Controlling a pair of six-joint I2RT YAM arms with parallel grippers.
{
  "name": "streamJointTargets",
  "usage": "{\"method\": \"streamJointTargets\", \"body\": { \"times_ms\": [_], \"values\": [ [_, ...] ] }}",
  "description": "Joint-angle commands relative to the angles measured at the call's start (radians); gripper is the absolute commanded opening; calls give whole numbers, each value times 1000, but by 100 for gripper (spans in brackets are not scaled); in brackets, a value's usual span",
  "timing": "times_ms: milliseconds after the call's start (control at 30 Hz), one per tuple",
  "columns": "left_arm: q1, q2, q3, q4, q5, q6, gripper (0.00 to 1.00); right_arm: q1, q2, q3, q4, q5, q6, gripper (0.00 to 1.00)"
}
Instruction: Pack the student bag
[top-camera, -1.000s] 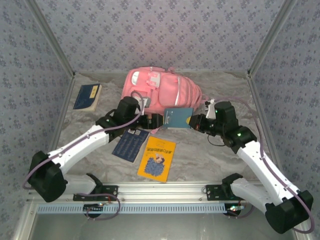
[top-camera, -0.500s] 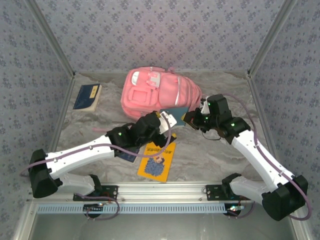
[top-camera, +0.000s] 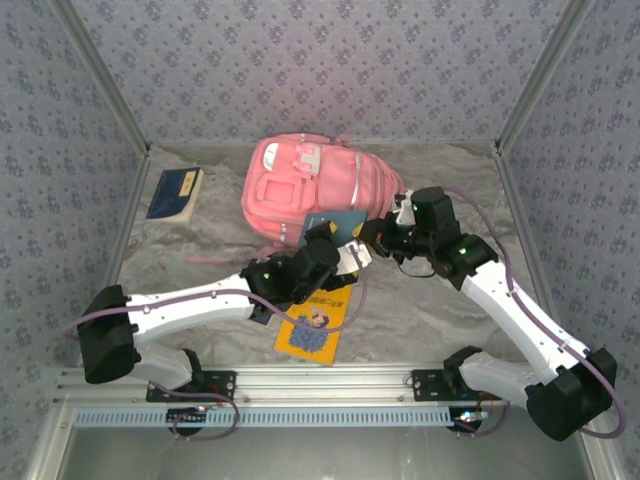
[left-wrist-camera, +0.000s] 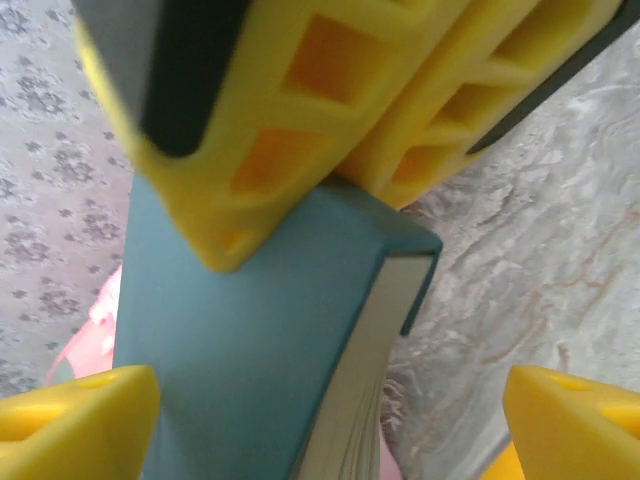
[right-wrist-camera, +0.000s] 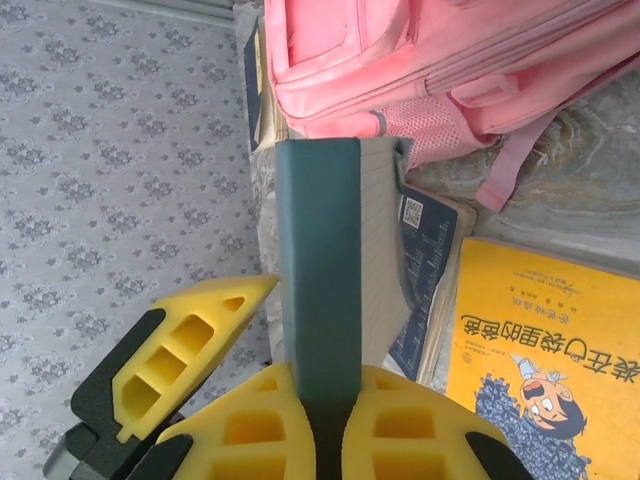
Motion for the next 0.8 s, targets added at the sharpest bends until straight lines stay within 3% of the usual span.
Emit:
{"method": "streamJointTargets", "body": {
  "times_ms": [0, 133, 300, 500, 567, 700, 767],
  "values": [
    [-5, 28, -18, 112, -84, 91, 83, 5, -31, 12, 70, -45, 34, 0],
    [-5, 49, -25, 158, -131, 128, 69, 9, -34, -6, 98, -56, 59, 0],
    [-3, 49, -27, 193, -187, 137, 33, 11, -37, -20, 105, -54, 69, 0],
    [-3, 27, -32, 171, -152, 102, 0, 11, -37, -23, 99, -49, 73, 0],
    [-3, 22, -35, 169, -146, 94, 0, 9, -37, -19, 96, -50, 78, 2],
    [-3, 3, -51, 166, -126, 61, 0, 2, -72, -1, 72, 10, 66, 52],
    [2, -17, -53, 153, -110, 7, 0, -5, -111, 19, -3, 100, 29, 67]
  ]
}}
